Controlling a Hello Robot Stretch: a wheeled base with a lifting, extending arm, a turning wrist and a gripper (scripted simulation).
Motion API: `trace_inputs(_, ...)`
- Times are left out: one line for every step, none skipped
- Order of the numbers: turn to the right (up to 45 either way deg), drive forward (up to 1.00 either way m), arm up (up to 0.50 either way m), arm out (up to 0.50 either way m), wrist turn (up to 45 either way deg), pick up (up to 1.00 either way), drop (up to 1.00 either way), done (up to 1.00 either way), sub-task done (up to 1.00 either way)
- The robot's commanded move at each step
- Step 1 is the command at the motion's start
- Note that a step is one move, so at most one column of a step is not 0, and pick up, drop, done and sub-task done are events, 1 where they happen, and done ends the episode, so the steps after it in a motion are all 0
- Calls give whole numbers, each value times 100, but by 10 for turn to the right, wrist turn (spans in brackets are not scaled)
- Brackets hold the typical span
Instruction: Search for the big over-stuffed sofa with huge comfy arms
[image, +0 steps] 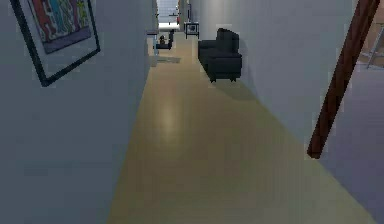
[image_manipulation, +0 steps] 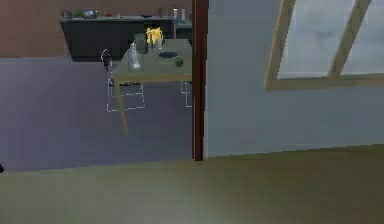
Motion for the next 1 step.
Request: trace_inputs(0,100,0,0,0,0,0,0,0)
